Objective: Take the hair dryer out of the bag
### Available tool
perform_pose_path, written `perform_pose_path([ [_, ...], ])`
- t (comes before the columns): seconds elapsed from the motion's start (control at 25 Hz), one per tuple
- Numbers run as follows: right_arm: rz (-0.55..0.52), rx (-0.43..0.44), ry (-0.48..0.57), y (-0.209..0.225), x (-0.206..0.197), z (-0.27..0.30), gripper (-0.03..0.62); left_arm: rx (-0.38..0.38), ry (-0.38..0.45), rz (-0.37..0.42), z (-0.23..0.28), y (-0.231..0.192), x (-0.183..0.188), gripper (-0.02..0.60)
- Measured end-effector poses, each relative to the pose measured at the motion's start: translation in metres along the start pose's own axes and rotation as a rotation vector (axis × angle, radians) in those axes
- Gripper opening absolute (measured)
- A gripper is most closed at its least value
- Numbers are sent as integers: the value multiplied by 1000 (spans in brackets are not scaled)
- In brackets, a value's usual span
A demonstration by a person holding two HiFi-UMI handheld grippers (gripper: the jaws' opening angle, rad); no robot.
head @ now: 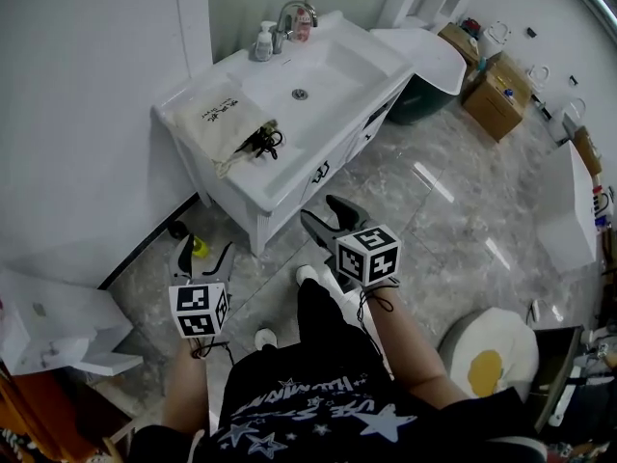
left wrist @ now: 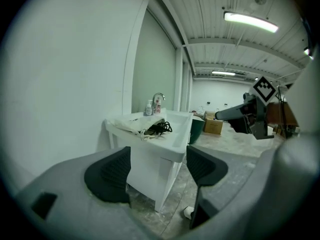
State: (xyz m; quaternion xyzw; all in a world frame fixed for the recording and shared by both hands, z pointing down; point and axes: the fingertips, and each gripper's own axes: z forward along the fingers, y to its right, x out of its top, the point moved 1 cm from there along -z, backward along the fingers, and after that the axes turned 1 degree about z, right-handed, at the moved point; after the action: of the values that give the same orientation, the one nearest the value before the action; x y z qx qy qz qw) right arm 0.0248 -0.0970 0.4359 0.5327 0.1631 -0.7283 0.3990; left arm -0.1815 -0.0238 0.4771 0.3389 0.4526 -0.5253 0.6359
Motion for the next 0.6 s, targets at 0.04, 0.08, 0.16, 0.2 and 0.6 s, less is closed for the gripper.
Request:
perform_pose_path([
  [0.04, -9, 12, -1, 6, 5, 10, 262, 13, -7, 3, 8, -2, 1, 347],
  [0.08, -19, 25, -2, 13, 11, 20, 262, 29, -13, 7, 17, -3, 3, 348],
  [0.16, -30, 57, -7, 26, 22, 41, 262, 68, -20, 14, 32, -7, 10, 348],
  [0.2, -32, 76, -13, 32, 27, 53, 262, 88, -26, 19, 41, -9, 14, 348],
  [0.6, -125, 254, -141, 75, 55, 161, 259, 258, -111, 38, 117, -22, 36, 347],
])
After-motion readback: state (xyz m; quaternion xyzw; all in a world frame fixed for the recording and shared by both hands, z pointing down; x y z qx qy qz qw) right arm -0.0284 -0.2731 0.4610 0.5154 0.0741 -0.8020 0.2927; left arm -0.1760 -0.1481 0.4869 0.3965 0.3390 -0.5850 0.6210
